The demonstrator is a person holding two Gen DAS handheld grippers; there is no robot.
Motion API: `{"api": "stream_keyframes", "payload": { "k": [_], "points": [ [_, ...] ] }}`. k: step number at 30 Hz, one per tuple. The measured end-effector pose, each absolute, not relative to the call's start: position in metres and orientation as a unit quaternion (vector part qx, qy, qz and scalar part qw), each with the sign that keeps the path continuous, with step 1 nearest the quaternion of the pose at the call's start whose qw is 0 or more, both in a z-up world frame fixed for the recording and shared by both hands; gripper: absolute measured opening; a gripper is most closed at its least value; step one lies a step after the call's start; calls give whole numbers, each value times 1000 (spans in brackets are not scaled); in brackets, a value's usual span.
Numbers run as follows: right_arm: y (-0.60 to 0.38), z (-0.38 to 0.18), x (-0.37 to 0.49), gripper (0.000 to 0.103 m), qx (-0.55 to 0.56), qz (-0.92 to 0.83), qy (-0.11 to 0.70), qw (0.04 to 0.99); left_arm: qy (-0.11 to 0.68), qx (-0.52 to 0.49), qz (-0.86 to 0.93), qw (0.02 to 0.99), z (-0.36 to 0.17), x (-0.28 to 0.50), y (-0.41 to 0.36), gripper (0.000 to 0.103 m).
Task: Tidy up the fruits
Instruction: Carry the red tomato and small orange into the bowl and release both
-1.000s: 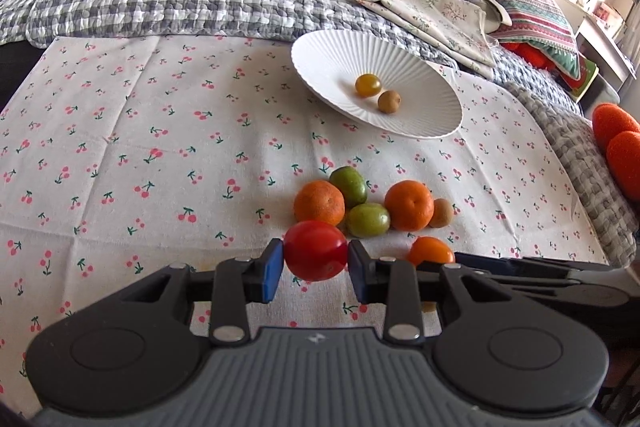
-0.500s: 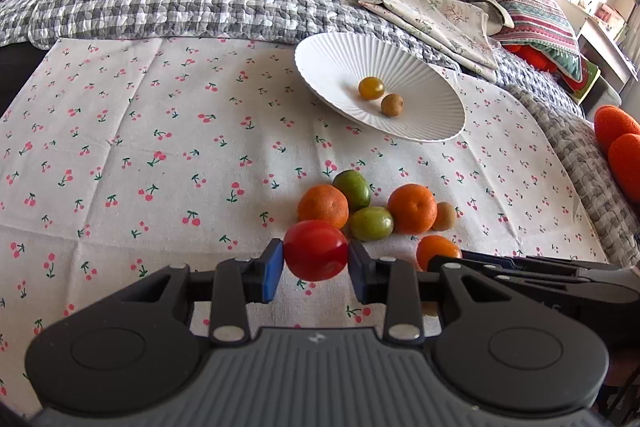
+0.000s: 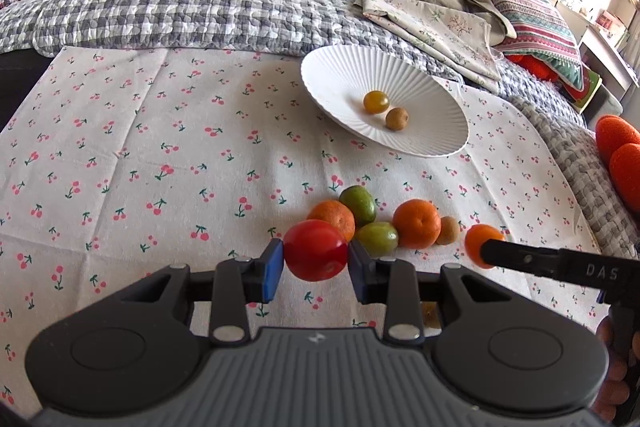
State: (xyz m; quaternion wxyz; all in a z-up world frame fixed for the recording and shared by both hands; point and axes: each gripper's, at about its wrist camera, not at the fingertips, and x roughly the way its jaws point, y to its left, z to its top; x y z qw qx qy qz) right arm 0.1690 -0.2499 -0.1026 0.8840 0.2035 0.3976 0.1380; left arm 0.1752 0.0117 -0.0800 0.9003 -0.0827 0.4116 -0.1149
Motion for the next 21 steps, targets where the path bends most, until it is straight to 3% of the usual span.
{"api": "stream_keyframes", "payload": {
  "k": [21],
  "points": [
    [-298, -79, 212, 25, 200, 78, 340, 916, 343, -34, -150, 927, -70, 236, -14, 33]
  ]
}}
